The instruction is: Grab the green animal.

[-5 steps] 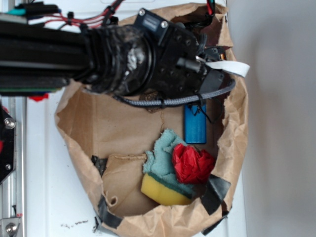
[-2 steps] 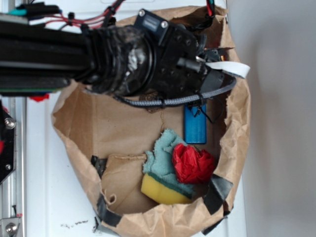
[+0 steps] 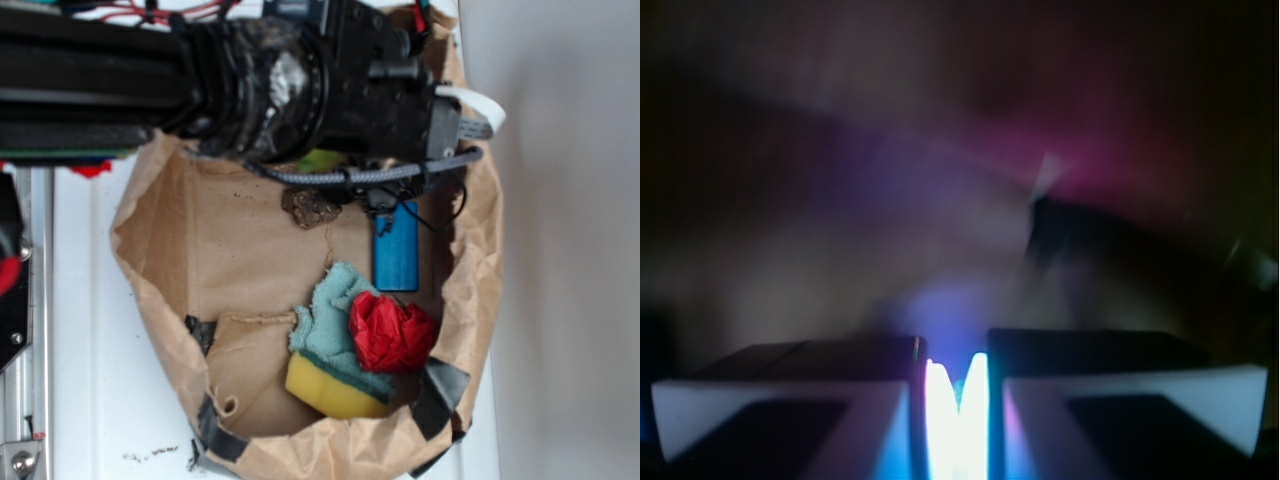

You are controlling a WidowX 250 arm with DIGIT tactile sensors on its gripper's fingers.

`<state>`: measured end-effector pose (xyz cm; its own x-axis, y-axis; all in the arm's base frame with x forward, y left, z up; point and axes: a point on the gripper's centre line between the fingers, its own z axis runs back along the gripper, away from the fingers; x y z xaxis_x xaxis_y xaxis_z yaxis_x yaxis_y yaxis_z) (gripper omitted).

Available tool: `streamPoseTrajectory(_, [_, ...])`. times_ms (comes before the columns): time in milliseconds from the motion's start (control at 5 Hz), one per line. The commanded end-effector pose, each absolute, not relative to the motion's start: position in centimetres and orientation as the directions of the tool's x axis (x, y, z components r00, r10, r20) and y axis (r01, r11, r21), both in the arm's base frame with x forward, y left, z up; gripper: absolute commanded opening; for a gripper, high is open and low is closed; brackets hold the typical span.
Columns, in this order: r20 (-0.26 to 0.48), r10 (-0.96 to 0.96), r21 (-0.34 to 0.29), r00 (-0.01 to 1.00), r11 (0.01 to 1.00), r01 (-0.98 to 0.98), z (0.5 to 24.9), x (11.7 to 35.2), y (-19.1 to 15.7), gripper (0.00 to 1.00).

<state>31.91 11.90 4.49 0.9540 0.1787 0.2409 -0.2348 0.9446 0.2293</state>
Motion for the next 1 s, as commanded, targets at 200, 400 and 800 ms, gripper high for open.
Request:
streamPoseTrajectory(200, [0.31,0.137,-0.02,0.941,0.99,-0.137,18.6,28.6,8.4,0.0])
streamPoseTrajectory(400, [0.319,0.129,-0.065,0.939,0.991,-0.115,20.1,28.0,7.7,0.0])
streamPoseTrajectory(800, [0.313,0.113,-0.098,0.943,0.991,-0.086,20.8,28.1,6.5,0.0])
